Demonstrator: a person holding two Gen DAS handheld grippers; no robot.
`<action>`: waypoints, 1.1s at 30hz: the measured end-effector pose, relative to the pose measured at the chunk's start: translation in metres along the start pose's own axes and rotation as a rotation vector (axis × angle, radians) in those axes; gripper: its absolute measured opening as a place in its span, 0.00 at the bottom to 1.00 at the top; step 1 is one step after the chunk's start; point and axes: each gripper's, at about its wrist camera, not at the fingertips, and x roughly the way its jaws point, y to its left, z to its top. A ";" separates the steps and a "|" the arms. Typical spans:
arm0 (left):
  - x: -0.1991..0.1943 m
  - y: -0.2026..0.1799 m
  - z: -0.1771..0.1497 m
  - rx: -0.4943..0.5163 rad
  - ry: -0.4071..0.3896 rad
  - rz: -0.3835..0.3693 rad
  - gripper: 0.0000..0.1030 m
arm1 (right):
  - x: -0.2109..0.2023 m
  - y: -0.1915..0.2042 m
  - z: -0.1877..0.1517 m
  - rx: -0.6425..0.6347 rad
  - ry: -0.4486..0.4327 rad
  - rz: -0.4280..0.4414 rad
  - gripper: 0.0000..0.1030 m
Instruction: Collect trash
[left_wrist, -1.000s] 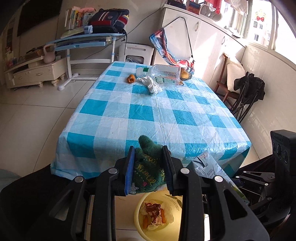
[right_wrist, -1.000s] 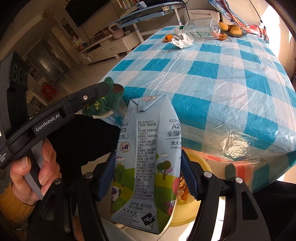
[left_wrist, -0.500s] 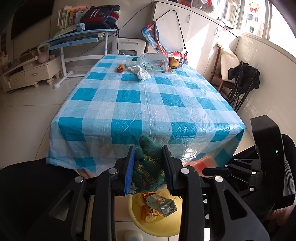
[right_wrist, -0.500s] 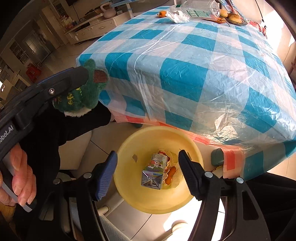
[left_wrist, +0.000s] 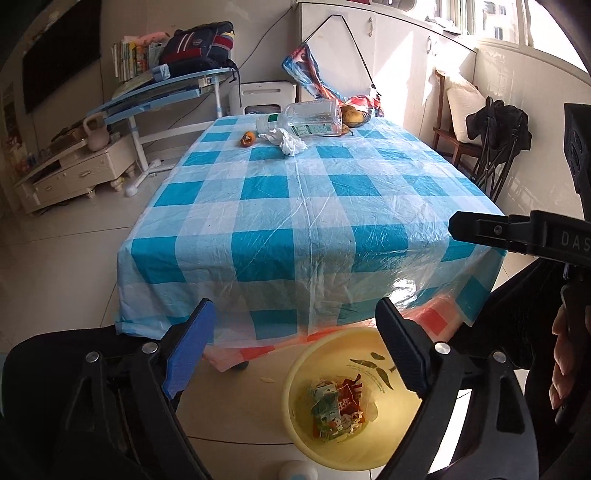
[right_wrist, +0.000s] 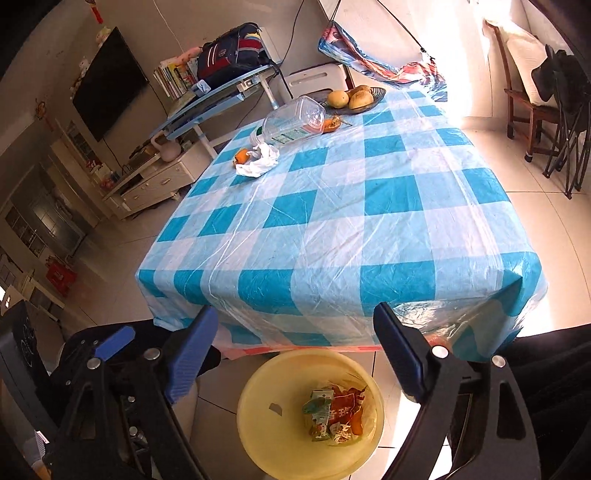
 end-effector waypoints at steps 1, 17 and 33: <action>-0.002 0.006 0.002 -0.020 -0.017 0.025 0.86 | 0.000 0.001 0.000 -0.007 -0.004 -0.004 0.81; -0.010 0.064 0.012 -0.237 -0.103 0.180 0.93 | 0.016 0.031 -0.012 -0.193 -0.001 -0.069 0.81; -0.005 0.069 0.011 -0.263 -0.091 0.197 0.93 | 0.022 0.046 -0.018 -0.280 -0.001 -0.076 0.81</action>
